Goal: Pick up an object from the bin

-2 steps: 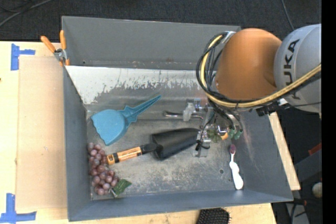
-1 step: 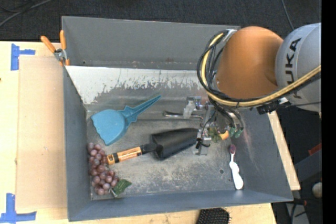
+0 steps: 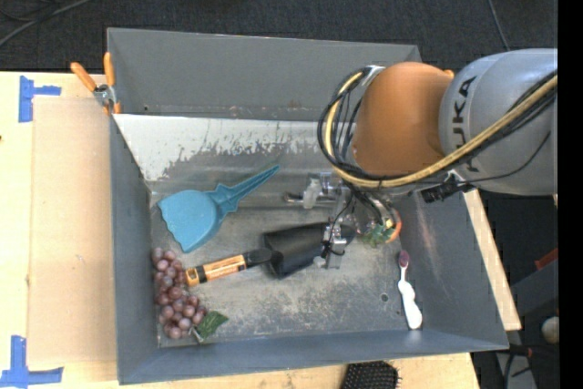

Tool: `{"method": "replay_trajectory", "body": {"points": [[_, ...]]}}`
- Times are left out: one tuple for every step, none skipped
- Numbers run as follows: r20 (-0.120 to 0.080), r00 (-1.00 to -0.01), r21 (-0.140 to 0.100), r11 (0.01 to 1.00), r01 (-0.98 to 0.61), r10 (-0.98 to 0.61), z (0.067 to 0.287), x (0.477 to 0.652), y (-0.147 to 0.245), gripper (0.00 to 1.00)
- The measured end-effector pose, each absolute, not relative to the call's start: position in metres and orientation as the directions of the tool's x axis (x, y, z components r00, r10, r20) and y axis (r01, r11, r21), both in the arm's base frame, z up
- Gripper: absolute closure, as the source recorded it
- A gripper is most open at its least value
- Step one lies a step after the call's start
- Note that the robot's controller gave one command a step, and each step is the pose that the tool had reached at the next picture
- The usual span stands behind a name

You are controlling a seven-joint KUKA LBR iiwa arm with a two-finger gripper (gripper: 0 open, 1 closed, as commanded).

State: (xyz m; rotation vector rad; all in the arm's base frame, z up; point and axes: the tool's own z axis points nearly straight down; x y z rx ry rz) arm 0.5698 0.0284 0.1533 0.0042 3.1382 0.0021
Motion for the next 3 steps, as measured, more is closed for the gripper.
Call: {"method": "replay_trajectory", "body": {"points": [[0.003,-1.0,0.003,1.0,-0.028,-0.028,0.072,0.555,0.076,0.0],[-0.006,-0.993,0.0,0.993,0.116,0.116,0.07,0.57,0.056,1.0],[-0.005,-0.993,0.0,0.993,0.116,0.116,0.07,0.569,0.056,1.0]]}}
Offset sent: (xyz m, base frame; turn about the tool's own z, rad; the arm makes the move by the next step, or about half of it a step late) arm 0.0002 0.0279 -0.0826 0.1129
